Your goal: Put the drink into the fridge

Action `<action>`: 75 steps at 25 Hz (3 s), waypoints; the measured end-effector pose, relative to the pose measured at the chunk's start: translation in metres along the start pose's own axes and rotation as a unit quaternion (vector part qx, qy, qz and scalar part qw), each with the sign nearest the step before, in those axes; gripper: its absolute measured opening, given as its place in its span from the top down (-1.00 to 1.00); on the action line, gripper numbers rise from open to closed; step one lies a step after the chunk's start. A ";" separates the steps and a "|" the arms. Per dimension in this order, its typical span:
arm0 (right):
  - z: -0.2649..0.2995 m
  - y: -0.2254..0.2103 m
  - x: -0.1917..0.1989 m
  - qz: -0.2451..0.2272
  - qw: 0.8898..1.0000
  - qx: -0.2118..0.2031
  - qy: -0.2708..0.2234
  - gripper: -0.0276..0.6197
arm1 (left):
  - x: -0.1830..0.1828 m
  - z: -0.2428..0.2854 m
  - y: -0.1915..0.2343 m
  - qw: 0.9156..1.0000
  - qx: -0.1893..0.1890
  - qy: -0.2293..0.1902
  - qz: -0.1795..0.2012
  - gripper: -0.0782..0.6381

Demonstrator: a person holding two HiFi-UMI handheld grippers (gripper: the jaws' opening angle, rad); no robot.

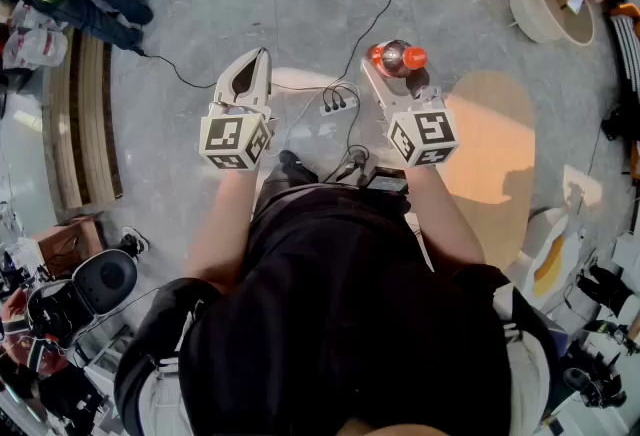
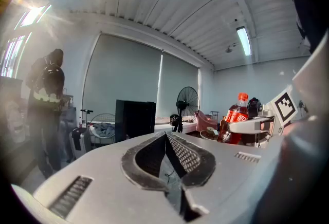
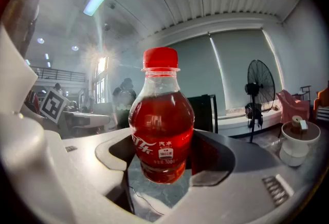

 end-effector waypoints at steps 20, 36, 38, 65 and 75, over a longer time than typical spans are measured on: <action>-0.013 -0.023 -0.006 0.013 0.999 0.027 -0.015 -0.02 | 0.000 0.006 0.003 0.998 0.055 0.003 -0.019 0.74; -0.015 -0.067 0.002 0.071 0.997 0.012 -0.031 -0.02 | -0.004 0.033 -0.030 0.998 0.065 0.007 -0.025 0.74; -0.014 -0.073 0.006 0.079 0.996 0.014 -0.033 -0.02 | -0.004 0.033 -0.030 0.998 0.061 0.007 -0.027 0.74; 0.032 -0.123 0.012 0.108 0.992 -0.046 -0.036 -0.02 | 0.001 0.075 0.001 0.997 -0.016 0.017 -0.080 0.74; 0.134 -0.163 -0.030 0.072 0.997 -0.001 -0.031 -0.02 | -0.012 0.210 0.045 0.994 0.056 0.018 -0.087 0.74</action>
Point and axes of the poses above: the fingertips, and each gripper's own axes: z forward along the fingers, y to its left, x out of its underside, the point moved 2 cm from there along -z, backward along the fingers, and after that the axes turned 13 degrees about -x, right-handed, at the moved point
